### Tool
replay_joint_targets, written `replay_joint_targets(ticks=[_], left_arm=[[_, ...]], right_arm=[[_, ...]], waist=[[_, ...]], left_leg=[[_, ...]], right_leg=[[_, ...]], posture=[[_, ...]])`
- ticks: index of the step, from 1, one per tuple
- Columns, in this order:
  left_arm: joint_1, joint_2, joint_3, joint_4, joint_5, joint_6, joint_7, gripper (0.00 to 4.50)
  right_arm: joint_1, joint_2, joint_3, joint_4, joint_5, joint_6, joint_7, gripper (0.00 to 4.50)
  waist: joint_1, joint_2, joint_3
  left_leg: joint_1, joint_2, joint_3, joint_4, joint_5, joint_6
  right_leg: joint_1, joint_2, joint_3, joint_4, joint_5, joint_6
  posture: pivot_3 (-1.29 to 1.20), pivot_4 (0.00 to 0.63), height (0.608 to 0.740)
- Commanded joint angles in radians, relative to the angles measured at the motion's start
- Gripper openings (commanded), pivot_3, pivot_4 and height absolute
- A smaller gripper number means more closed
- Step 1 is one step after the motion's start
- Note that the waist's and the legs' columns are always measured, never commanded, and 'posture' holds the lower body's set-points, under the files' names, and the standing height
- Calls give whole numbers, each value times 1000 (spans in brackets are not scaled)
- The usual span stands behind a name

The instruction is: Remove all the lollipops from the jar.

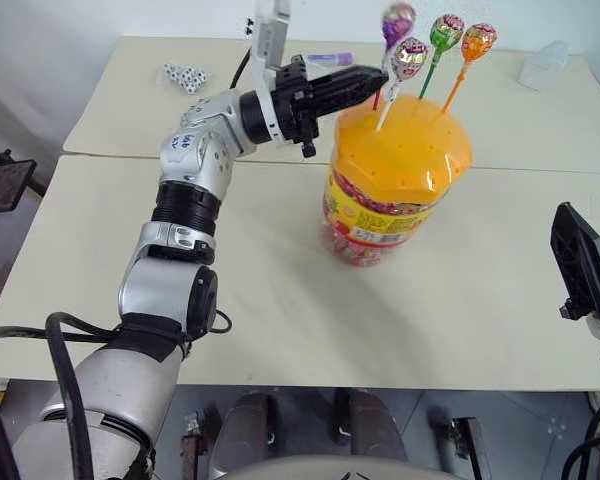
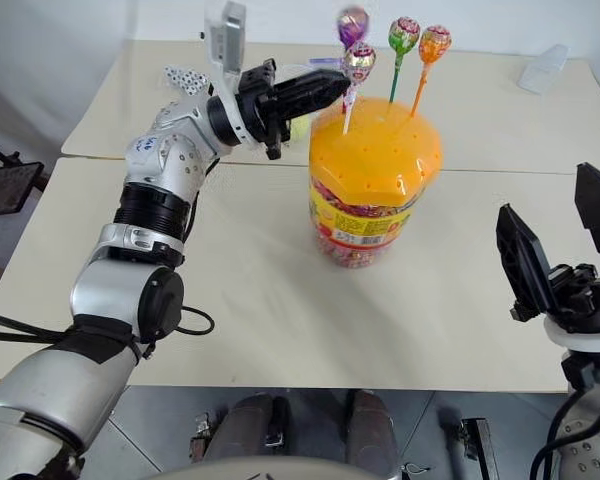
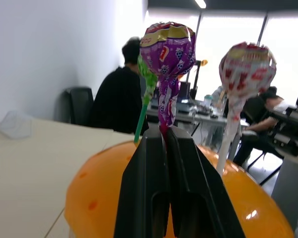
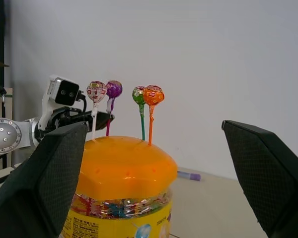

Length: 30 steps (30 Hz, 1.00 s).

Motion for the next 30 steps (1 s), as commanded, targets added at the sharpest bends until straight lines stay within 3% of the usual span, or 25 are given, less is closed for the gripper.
replay_joint_targets(ticks=[1,5,10,12,14,21,24,25,27,30], left_arm=[[-69,1,158,-2,-137,31,97,50],[-11,70,236,-75,-175,105,202,50],[345,341,110,-376,-32,247,214,50],[606,495,88,-560,29,288,200,50],[809,590,110,-711,38,329,208,50],[1314,671,241,-997,24,452,267,50],[1384,655,235,-1031,18,454,284,50],[1381,652,230,-1034,17,456,295,518],[1365,667,216,-1022,27,440,290,960],[1301,741,233,-943,19,326,150,1886]], right_arm=[[-28,-24,20,-36,34,2,29,4500],[-55,-99,70,-38,70,55,118,4500],[-31,-253,169,6,41,128,387,4500],[-25,-296,195,69,3,123,515,4500],[-53,-316,199,121,-7,124,569,4500],[-151,-374,200,273,-71,123,707,4500],[-184,-380,204,317,-100,125,726,4500],[-192,-377,202,321,-102,129,723,4500],[-201,-371,195,321,-104,137,715,4500],[-194,-356,153,290,-72,162,655,4500]], waist=[[-1,0,0],[-5,0,0],[-29,0,0],[-30,0,1],[-34,-3,2],[2,-5,3],[4,-4,3],[3,-2,2],[3,1,2],[4,2,1]], left_leg=[[0,0,0,0,0,0],[0,0,0,0,0,0],[6,2,0,-3,0,0],[4,2,-1,-2,0,-1],[5,7,0,-2,-2,-1],[2,7,-4,3,-4,-2],[2,8,-7,2,-6,-5],[3,10,-7,2,-6,-7],[4,10,-7,0,-6,-9],[5,11,-6,-1,-5,-10]], right_leg=[[0,0,0,0,0,0],[0,0,0,1,0,0],[0,1,1,7,0,0],[-1,1,0,7,0,0],[-1,1,2,7,0,0],[3,-5,3,-4,0,-1],[3,-8,4,-3,-1,-4],[2,-8,4,-2,-2,-6],[2,-5,2,-1,-3,-8],[0,-2,-1,4,-4,-9]], posture=[[0,150,740],[0,150,740],[0,150,740],[0,150,740],[0,150,740],[0,150,740],[0,150,740],[0,150,740],[0,150,740],[0,150,740]])
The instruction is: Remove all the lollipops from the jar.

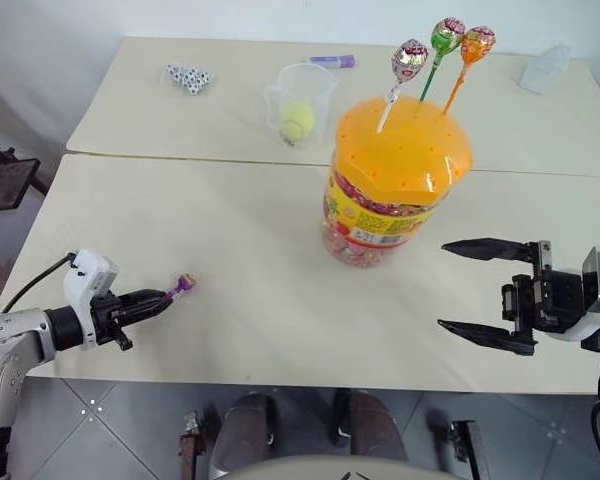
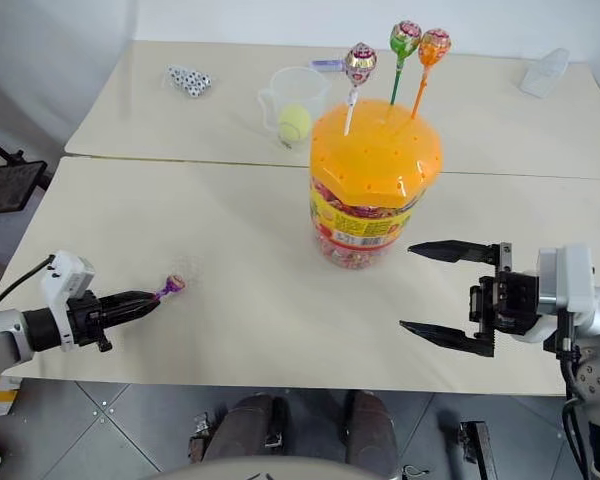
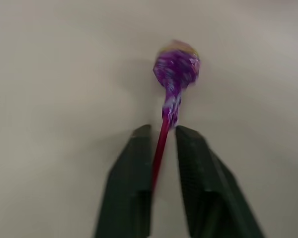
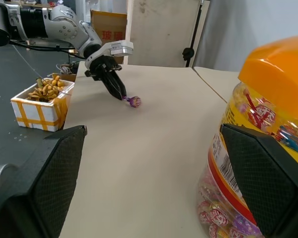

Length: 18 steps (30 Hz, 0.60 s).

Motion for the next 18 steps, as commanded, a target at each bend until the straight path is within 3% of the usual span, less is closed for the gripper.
replay_joint_targets(ticks=[1,2,5,7,10,14,18], left_arm=[[-92,85,35,97,-18,-139,-158,2204],[-172,104,47,135,-60,-156,-216,2478],[-399,128,11,208,-142,-148,-333,2478],[-568,91,-60,237,-166,-130,-357,2478],[-776,-34,-158,275,-172,-129,-342,2478],[-1023,-294,-302,380,-97,-209,-280,2478],[-1168,-441,-351,497,-62,-232,-236,2478]], right_arm=[[7,19,-74,-54,51,25,-71,4500],[12,38,-95,-69,71,33,-117,4500],[30,95,-152,-125,115,44,-236,4500],[36,142,-193,-168,122,28,-330,4500],[46,187,-227,-222,126,28,-441,4500],[76,236,-249,-292,124,14,-541,4500],[116,244,-296,-318,155,13,-582,4500]], waist=[[0,0,0],[2,0,0],[4,-1,0],[2,-1,0],[1,0,-1],[4,-2,0],[-6,-2,0]], left_leg=[[0,0,1,0,0,0],[0,0,2,0,0,0],[-2,0,2,1,2,0],[-1,-1,3,1,1,1],[-1,-3,6,1,2,3],[-3,-9,8,2,2,5],[-5,-9,10,4,2,6]], right_leg=[[-1,1,-2,2,0,0],[-2,1,-3,2,0,-1],[-2,0,-5,3,0,-1],[-1,0,-5,5,0,1],[-1,0,-5,5,2,4],[-1,1,-6,4,3,6],[-2,1,-5,1,3,6]], posture=[[0,150,740],[0,150,740],[0,150,740],[0,150,740],[0,150,740],[0,150,740],[0,150,740]])
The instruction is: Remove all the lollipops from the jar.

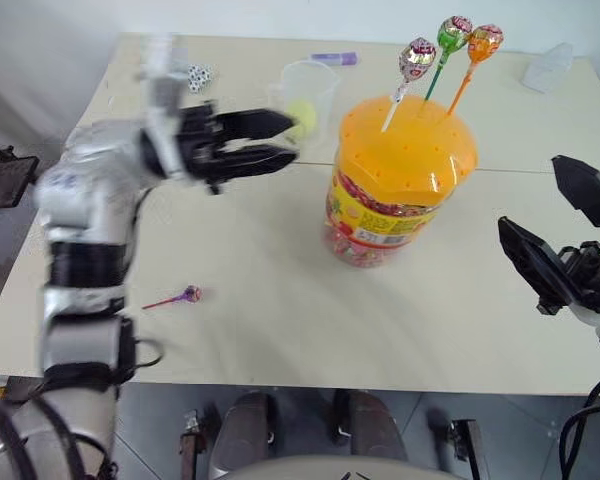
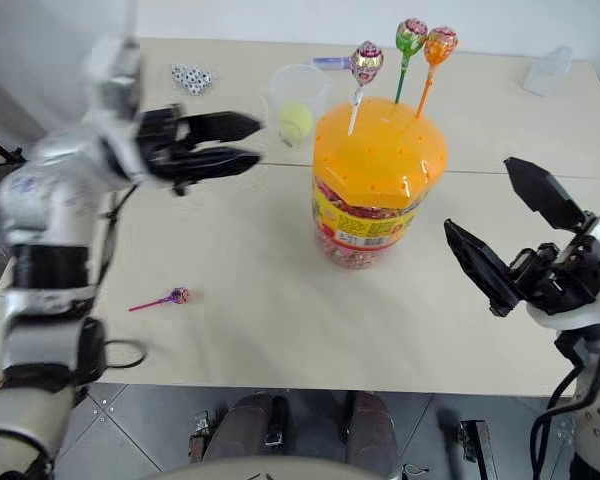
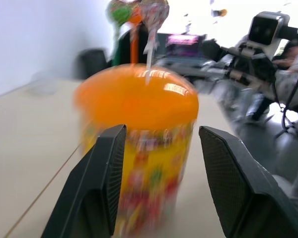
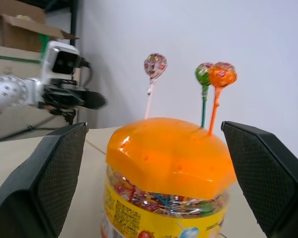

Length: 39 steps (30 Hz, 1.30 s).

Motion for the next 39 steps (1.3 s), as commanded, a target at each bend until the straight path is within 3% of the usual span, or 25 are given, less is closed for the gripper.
replay_joint_targets(ticks=[1,8,11,17,21,25,31,35,39], left_arm=[[-108,-78,-12,66,20,-30,36,2478],[-216,-187,-60,176,92,-30,95,2478],[-229,-212,-46,178,61,16,77,1897],[-252,-238,2,231,43,12,89,20],[-270,-262,169,258,-75,29,169,20],[-198,-147,297,218,-152,137,239,20],[79,128,244,40,-88,291,243,20],[527,385,244,-176,-1,284,176,20],[837,475,301,-203,79,201,197,20]], right_arm=[[34,9,-84,-44,44,-21,-42,4500],[136,35,-116,-74,30,-45,-34,4500],[162,54,-118,-82,24,-63,-41,4500],[178,74,-90,-77,21,-88,-18,4500],[128,49,-34,-68,37,-75,11,4500],[32,-24,52,-54,72,-25,80,4500],[-43,-125,177,-11,56,24,283,4500],[-47,-190,249,79,-26,10,477,4500],[-51,-207,260,171,-98,-20,555,4500]], waist=[[-5,0,0],[0,0,0],[1,0,0],[2,0,0],[-1,0,0],[-21,0,0],[-25,0,0],[-25,-2,1],[-13,-5,2]], left_leg=[[0,0,0,-1,0,0],[2,0,1,-1,1,2],[2,0,0,-1,2,3],[2,0,-1,-1,2,3],[2,0,-1,-1,2,4],[3,2,-1,-1,2,3],[6,7,-2,-4,2,2],[4,7,-3,-3,-1,2],[3,7,-3,-2,-2,2]], right_leg=[[0,0,1,-1,0,0],[0,0,4,-1,0,0],[0,0,6,-1,0,0],[0,0,6,-1,0,0],[0,0,6,-2,0,0],[-1,0,6,0,0,0],[-1,1,5,3,0,0],[-1,1,6,1,0,0],[0,-1,5,-1,0,0]], posture=[[0,150,740],[0,150,740],[0,150,740],[0,150,740],[0,150,740],[0,150,740],[0,150,740],[0,150,740],[0,150,740]])
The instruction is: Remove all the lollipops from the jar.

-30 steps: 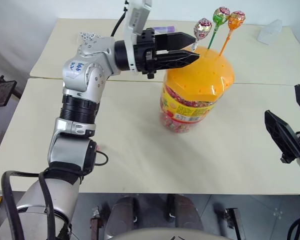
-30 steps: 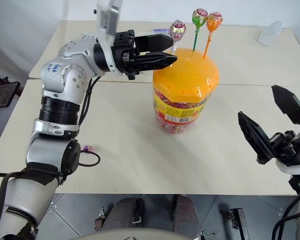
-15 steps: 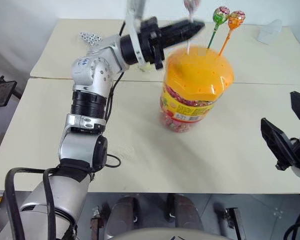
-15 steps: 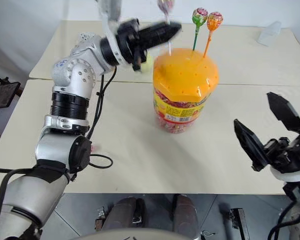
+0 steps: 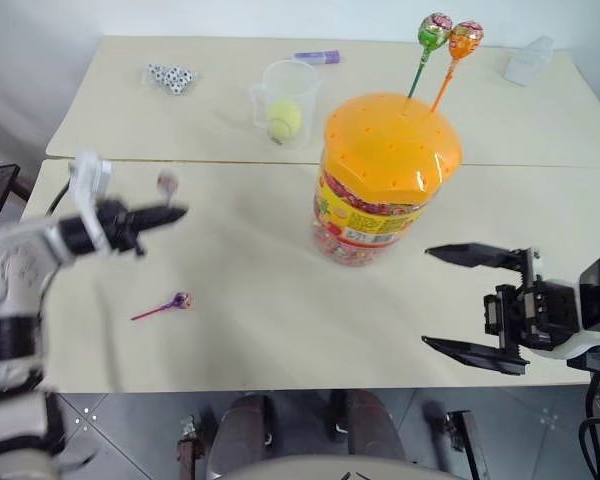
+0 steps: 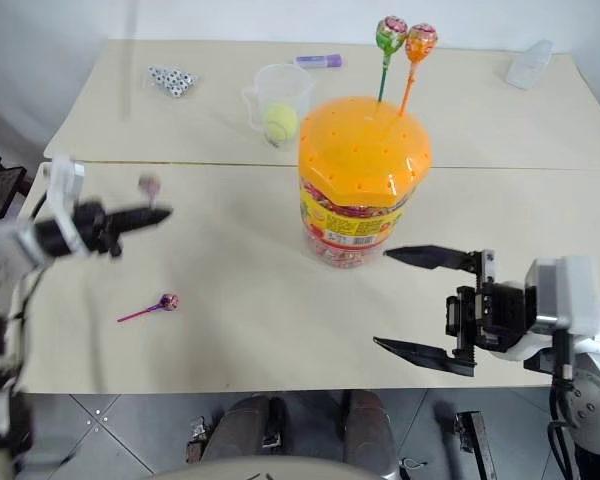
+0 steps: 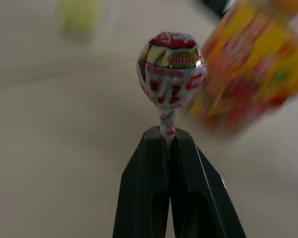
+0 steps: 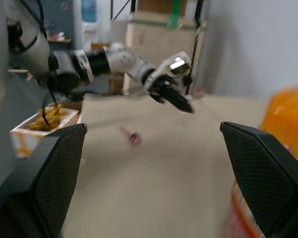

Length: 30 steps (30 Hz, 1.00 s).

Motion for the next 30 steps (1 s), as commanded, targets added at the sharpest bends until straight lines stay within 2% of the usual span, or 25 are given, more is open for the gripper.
replay_joint_targets(ticks=[1,3,6,7,8,11,14,18,19,21,22,25,30], left_arm=[[162,53,46,-24,90,-126,-2,20],[217,57,37,-4,118,-161,6,20],[213,24,48,-12,69,-184,-20,20],[205,20,43,-11,68,-194,-24,552],[200,24,33,-9,69,-189,-34,614],[189,41,27,9,75,-212,-74,1436],[180,64,81,40,64,-279,-125,2387],[134,70,185,47,-6,-390,-214,3596],[117,67,199,33,-36,-369,-226,3884],[27,30,241,-22,-184,-244,-194,4479],[-11,12,255,-50,-268,-173,-178,4479],[-105,-73,254,-119,-386,-112,-107,4479],[-223,-190,209,-149,-395,-156,-24,4479]], right_arm=[[0,-19,-11,58,-56,-41,64,4500],[-2,-19,-13,85,-74,-45,76,4500],[-4,-21,-26,109,-94,-43,74,4500],[-6,-21,-31,114,-99,-46,71,4500],[-7,-18,-36,115,-98,-44,65,4500],[-10,-7,-62,114,-82,-27,25,4500],[-5,-4,-104,101,-48,9,-40,4500],[-47,2,-179,104,16,106,-235,4500],[-75,2,-188,111,31,126,-280,4500],[-184,8,-189,132,75,181,-411,4500],[-234,6,-182,143,85,211,-467,4500],[-404,-13,-114,188,48,318,-626,4500],[-597,20,-32,266,11,382,-705,4500]], waist=[[12,0,0],[19,0,-1],[17,6,-3],[17,6,-3],[17,7,-3],[17,7,-3],[17,7,-3],[15,6,-3],[15,6,-3],[14,6,-3],[14,6,-3],[9,7,-3],[0,7,-3]], left_leg=[[0,-1,0,0,0,0],[1,0,0,0,-1,-1],[3,1,1,-1,-1,-3],[4,1,2,-1,-1,-3],[4,1,3,-1,-1,-3],[4,2,3,-1,-1,-5],[3,2,4,-1,-2,-4],[2,2,5,-1,-2,-4],[2,2,6,-1,-2,-4],[3,2,7,-1,-2,-4],[3,2,7,-1,-2,-4],[3,2,6,0,-1,-4],[1,2,7,0,-1,-4]], right_leg=[[1,-1,0,0,0,0],[1,-1,0,-3,0,-1],[2,-3,0,-6,-1,-2],[2,-3,1,-6,-1,-3],[1,-3,1,-5,-1,-3],[-1,-2,0,2,-1,-4],[-2,-1,0,4,-1,-4],[-2,-2,0,2,-1,-4],[-2,-2,0,2,-1,-4],[-3,-3,0,2,-1,-4],[-3,-3,0,2,-1,-4],[-2,-3,1,4,0,-4],[-4,0,-1,5,0,-4]], posture=[[0,150,740],[0,150,740],[0,150,740],[0,150,740],[0,150,740],[0,150,740],[0,150,740],[0,150,740],[0,150,740],[0,150,740],[0,150,740],[0,150,740],[0,150,740]])
